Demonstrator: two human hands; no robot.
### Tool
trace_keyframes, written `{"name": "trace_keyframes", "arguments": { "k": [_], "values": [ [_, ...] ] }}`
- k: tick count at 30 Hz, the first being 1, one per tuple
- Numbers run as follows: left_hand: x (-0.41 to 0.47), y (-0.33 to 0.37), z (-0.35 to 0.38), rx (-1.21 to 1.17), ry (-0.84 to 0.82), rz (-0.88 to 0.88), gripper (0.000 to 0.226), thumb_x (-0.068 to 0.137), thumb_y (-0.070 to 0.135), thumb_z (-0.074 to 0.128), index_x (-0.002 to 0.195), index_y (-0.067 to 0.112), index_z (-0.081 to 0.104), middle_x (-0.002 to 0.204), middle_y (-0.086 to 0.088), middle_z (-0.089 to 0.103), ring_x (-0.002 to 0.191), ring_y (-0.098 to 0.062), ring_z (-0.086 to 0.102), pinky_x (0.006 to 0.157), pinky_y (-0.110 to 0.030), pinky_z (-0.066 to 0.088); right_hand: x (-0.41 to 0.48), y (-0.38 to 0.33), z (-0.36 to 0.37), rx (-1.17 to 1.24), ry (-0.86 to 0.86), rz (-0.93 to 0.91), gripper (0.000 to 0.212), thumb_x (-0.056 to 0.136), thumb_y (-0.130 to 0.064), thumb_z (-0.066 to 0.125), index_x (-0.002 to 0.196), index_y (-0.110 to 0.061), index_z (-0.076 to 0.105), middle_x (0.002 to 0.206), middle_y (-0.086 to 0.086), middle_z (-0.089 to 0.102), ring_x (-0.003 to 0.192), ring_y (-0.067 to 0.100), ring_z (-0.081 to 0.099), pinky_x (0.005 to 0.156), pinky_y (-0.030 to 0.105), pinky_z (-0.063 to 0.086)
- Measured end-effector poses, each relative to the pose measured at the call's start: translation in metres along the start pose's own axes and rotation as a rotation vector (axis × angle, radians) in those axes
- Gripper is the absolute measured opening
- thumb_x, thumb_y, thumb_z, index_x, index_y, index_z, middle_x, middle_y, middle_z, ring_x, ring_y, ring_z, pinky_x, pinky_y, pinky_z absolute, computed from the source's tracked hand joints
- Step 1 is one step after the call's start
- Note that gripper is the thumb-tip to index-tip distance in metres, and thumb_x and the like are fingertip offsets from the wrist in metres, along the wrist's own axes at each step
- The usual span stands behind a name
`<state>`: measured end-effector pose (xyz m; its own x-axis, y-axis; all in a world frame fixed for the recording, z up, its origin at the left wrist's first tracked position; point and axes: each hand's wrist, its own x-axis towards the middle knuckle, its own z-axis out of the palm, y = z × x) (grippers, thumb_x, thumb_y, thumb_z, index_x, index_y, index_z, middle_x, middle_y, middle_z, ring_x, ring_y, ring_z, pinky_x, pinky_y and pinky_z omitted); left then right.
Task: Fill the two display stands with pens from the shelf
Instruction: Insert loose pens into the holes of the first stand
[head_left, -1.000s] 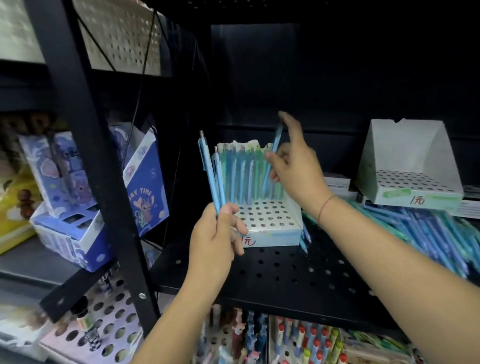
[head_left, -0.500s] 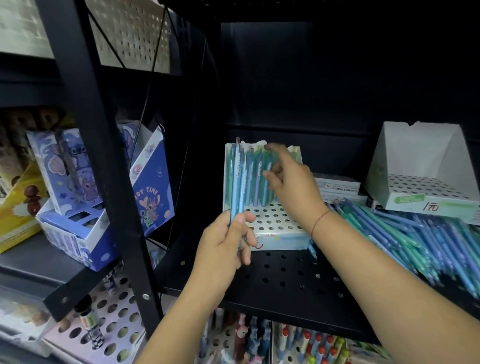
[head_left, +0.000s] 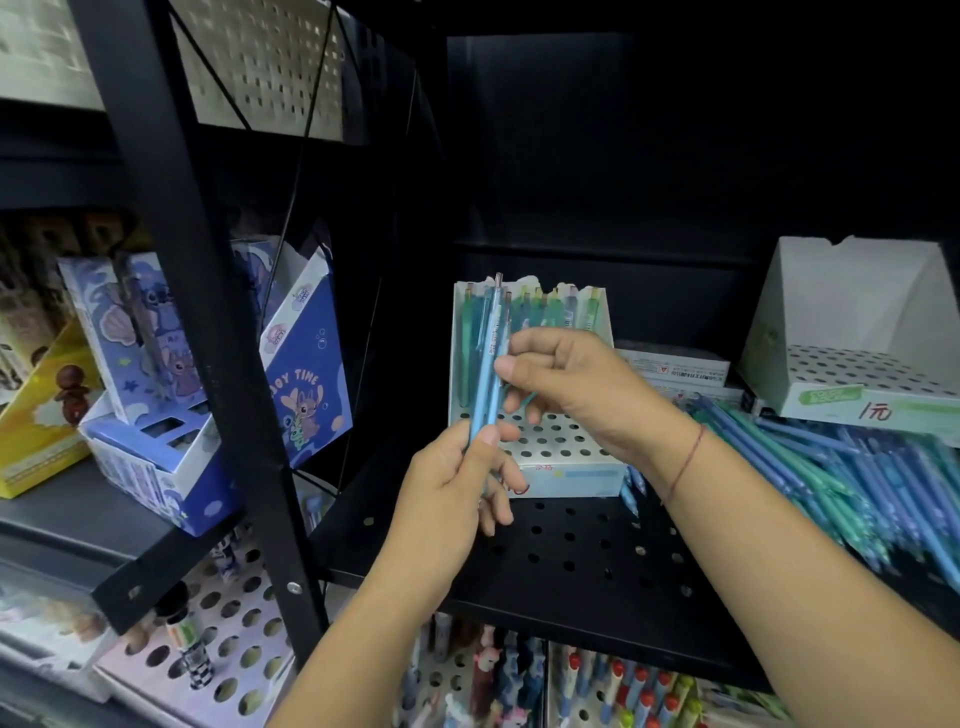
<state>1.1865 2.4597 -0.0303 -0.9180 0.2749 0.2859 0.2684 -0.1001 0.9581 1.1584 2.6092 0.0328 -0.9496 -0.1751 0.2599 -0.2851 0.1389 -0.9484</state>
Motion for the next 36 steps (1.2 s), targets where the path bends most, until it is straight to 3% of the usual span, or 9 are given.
{"name": "trace_keyframes", "arguments": {
  "k": [3, 6, 10, 12, 16, 24, 29, 33, 36],
  "values": [
    [0.000, -0.001, 0.000, -0.038, 0.018, -0.015, 0.026, 0.101, 0.024, 0.040, 0.105, 0.015, 0.063, 0.074, -0.004, 0.068, 0.051, -0.014, 0.055, 0.046, -0.022, 0.044, 0.000, -0.005, -0.004, 0.015, 0.090, -0.060, 0.007, 0.091, -0.006, 0.059, 0.094, -0.007, 0.064, 0.074, 0.001, 0.070, 0.063, 0.011, 0.063, 0.056, 0.019, 0.052],
    [0.001, -0.001, -0.001, -0.056, 0.033, -0.025, 0.026, 0.101, 0.024, 0.039, 0.107, 0.015, 0.064, 0.079, -0.006, 0.070, 0.053, -0.015, 0.058, 0.048, -0.022, 0.046, 0.000, -0.013, -0.020, -0.032, 0.374, -0.205, 0.008, 0.093, -0.008, 0.055, 0.095, -0.011, 0.062, 0.081, 0.002, 0.069, 0.066, 0.011, 0.063, 0.064, 0.021, 0.055],
    [0.000, -0.001, -0.001, -0.055, 0.019, -0.028, 0.026, 0.101, 0.024, 0.040, 0.107, 0.015, 0.063, 0.078, -0.007, 0.070, 0.054, -0.016, 0.058, 0.048, -0.022, 0.046, 0.001, -0.007, -0.041, -0.350, 0.713, -0.371, 0.012, 0.095, -0.015, 0.056, 0.106, -0.018, 0.053, 0.078, -0.001, 0.066, 0.070, 0.014, 0.066, 0.070, 0.035, 0.058],
    [0.000, -0.001, -0.001, -0.052, 0.012, -0.030, 0.025, 0.101, 0.024, 0.040, 0.107, 0.015, 0.063, 0.077, -0.007, 0.070, 0.054, -0.015, 0.058, 0.048, -0.022, 0.046, 0.003, 0.000, -0.040, -0.480, 0.694, -0.372, 0.026, 0.094, -0.017, 0.057, 0.118, -0.022, 0.049, 0.075, -0.002, 0.065, 0.073, 0.017, 0.066, 0.073, 0.042, 0.057],
    [0.000, -0.001, -0.001, -0.039, 0.003, -0.033, 0.025, 0.101, 0.024, 0.041, 0.108, 0.017, 0.063, 0.076, -0.006, 0.070, 0.055, -0.016, 0.058, 0.049, -0.022, 0.046, 0.006, 0.007, -0.030, -0.666, 0.624, -0.362, 0.037, 0.094, -0.017, 0.057, 0.129, -0.020, 0.045, 0.075, -0.003, 0.064, 0.074, 0.014, 0.063, 0.073, 0.036, 0.054],
    [0.001, -0.003, -0.001, -0.014, -0.014, -0.028, 0.025, 0.102, 0.026, 0.040, 0.109, 0.019, 0.063, 0.078, -0.010, 0.070, 0.056, -0.016, 0.059, 0.050, -0.023, 0.046, 0.009, 0.015, -0.025, -0.778, 0.527, -0.314, 0.046, 0.096, -0.019, 0.055, 0.138, -0.027, 0.037, 0.081, -0.003, 0.062, 0.075, 0.013, 0.060, 0.071, 0.034, 0.052],
    [0.001, -0.004, -0.002, -0.012, -0.024, -0.027, 0.025, 0.102, 0.026, 0.040, 0.108, 0.020, 0.064, 0.078, -0.010, 0.070, 0.055, -0.016, 0.058, 0.050, -0.023, 0.046, 0.011, 0.014, -0.026, -0.840, 0.522, -0.327, 0.038, 0.096, -0.021, 0.054, 0.133, -0.028, 0.048, 0.079, -0.011, 0.055, 0.074, 0.011, 0.055, 0.072, 0.038, 0.053],
    [0.001, -0.005, -0.001, 0.009, -0.025, -0.021, 0.025, 0.102, 0.026, 0.040, 0.107, 0.022, 0.064, 0.078, -0.008, 0.071, 0.056, -0.016, 0.059, 0.051, -0.024, 0.046, 0.012, 0.014, -0.030, -0.894, 0.560, -0.292, 0.039, 0.096, -0.025, 0.053, 0.135, -0.026, 0.051, 0.101, 0.004, 0.064, 0.083, 0.009, 0.050, 0.076, 0.033, 0.050],
    [0.001, -0.005, -0.001, 0.022, -0.030, -0.016, 0.025, 0.102, 0.025, 0.040, 0.106, 0.023, 0.064, 0.077, -0.007, 0.071, 0.056, -0.016, 0.059, 0.052, -0.024, 0.046, 0.012, 0.014, -0.030, -0.913, 0.565, -0.247, 0.042, 0.096, -0.028, 0.053, 0.138, -0.024, 0.050, 0.098, 0.003, 0.060, 0.083, 0.009, 0.048, 0.078, 0.034, 0.049]
  ]
}}
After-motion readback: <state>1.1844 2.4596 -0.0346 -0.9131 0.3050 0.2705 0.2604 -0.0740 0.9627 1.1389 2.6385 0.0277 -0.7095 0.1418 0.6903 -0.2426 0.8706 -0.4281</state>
